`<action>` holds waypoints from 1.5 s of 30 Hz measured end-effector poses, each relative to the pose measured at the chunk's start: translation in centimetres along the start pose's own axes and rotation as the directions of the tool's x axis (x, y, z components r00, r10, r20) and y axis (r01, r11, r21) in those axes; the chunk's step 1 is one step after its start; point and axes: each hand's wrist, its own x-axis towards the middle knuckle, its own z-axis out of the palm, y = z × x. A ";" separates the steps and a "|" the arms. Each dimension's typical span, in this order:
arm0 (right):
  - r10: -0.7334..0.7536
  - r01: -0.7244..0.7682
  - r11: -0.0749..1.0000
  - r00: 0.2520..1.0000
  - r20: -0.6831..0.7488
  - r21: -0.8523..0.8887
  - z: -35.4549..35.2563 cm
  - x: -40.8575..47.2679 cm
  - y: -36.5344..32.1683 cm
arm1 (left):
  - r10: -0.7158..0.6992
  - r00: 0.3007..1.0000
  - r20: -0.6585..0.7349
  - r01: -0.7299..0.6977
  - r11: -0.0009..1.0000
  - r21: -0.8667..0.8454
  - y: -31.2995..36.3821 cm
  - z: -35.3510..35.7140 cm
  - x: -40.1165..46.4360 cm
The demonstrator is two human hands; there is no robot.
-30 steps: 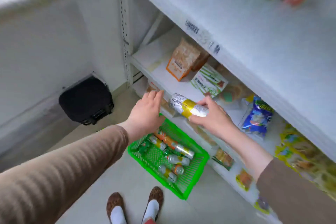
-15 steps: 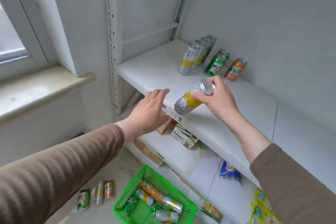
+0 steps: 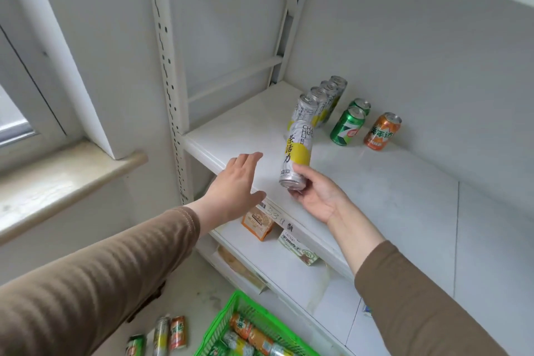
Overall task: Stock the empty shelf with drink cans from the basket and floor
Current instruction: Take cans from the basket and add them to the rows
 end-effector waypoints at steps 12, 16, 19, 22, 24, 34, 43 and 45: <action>-0.535 0.410 0.736 0.840 -0.091 -0.539 1.7 8.5 2.9 | -0.049 0.996 0.078 0.053 0.997 -0.056 -3.6 0.8 5.0; -0.590 0.381 0.664 0.796 -0.137 -0.644 1.3 10.1 3.2 | -0.051 0.995 0.086 0.057 0.996 -0.070 -4.4 1.1 6.4; -0.656 0.339 0.599 0.727 -0.202 -0.725 1.1 10.5 4.1 | -0.038 0.995 0.095 0.045 0.996 -0.076 -4.6 1.3 7.2; -0.702 0.307 0.531 0.681 -0.207 -0.790 1.4 11.0 3.8 | -0.026 0.995 0.096 0.034 0.996 -0.080 -4.6 1.5 8.0; -0.714 0.294 0.525 0.663 -0.225 -0.798 1.7 11.5 2.9 | -0.020 0.995 0.093 0.028 0.996 -0.086 -4.5 1.6 8.5; -0.700 0.222 0.512 0.668 -0.253 -0.830 2.2 13.0 0.8 | -0.035 0.994 0.105 0.042 0.997 -0.069 -4.0 1.8 9.2; -0.723 0.259 0.479 0.658 -0.210 -0.838 1.3 9.9 3.1 | -0.060 0.997 0.057 0.062 0.998 -0.031 -3.7 2.6 5.8; -0.775 0.295 0.373 0.620 -0.121 -0.880 1.3 7.6 4.5 | -0.029 0.999 -0.014 0.029 1.000 0.011 -3.8 3.0 4.2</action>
